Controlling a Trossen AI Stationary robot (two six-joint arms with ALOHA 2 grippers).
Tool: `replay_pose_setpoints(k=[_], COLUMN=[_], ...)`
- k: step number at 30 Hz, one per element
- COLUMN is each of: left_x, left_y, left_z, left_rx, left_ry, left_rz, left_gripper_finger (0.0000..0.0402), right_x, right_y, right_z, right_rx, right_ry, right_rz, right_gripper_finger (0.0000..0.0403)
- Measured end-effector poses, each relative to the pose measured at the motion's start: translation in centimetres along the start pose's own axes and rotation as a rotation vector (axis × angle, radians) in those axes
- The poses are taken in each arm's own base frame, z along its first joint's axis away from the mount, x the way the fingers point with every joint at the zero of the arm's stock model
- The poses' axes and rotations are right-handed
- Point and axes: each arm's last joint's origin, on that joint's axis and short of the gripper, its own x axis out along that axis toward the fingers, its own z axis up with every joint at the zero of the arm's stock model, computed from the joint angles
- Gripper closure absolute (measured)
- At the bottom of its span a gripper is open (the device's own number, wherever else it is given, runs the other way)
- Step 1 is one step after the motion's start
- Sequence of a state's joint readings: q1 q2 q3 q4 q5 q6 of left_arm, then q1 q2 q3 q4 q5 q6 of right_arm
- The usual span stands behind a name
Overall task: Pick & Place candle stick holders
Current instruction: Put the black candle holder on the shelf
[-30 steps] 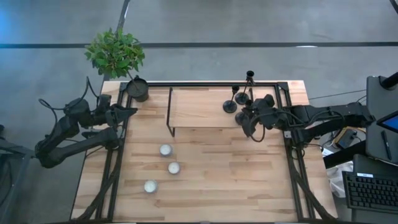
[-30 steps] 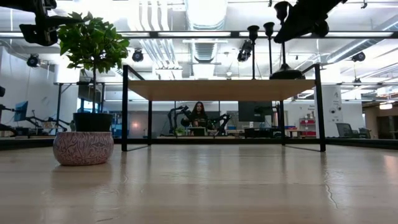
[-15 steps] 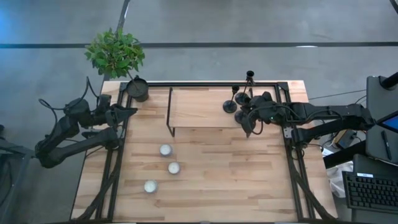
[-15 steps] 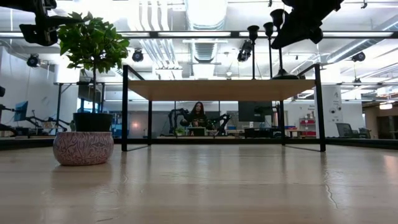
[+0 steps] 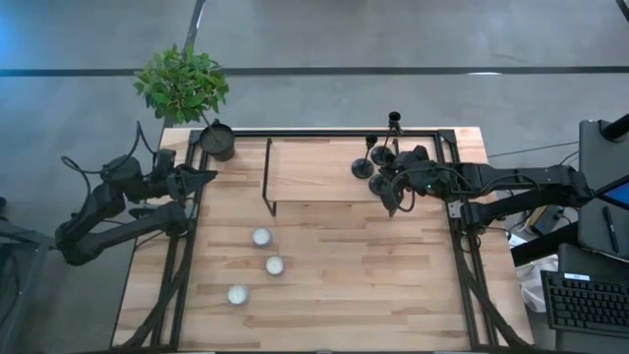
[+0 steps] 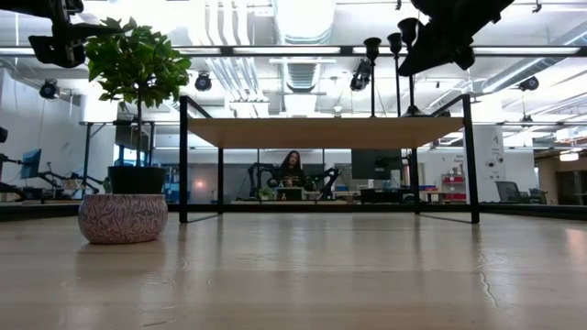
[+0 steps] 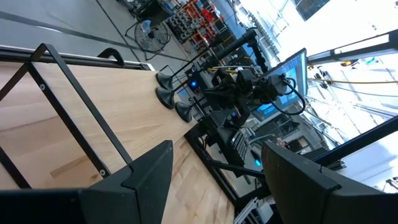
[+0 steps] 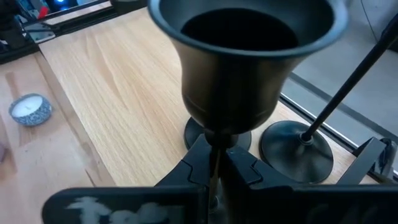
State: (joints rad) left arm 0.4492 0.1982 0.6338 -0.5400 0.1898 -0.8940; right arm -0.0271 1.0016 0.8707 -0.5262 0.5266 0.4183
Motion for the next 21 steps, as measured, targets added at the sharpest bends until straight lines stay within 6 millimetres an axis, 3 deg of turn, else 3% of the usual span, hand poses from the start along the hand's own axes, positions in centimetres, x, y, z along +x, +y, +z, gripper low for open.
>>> replay_pose_setpoints(k=[21], left_x=[0.0], left_y=[0.0], left_z=[0.0], left_rx=[0.0], left_ry=[0.0], left_rz=[0.0], left_gripper_finger=[0.0161], right_x=[0.01], right_y=[-0.17], right_z=[-0.3], right_rx=[-0.008], right_ry=[0.011], right_rz=[-0.025], right_gripper_finger=[0.0315])
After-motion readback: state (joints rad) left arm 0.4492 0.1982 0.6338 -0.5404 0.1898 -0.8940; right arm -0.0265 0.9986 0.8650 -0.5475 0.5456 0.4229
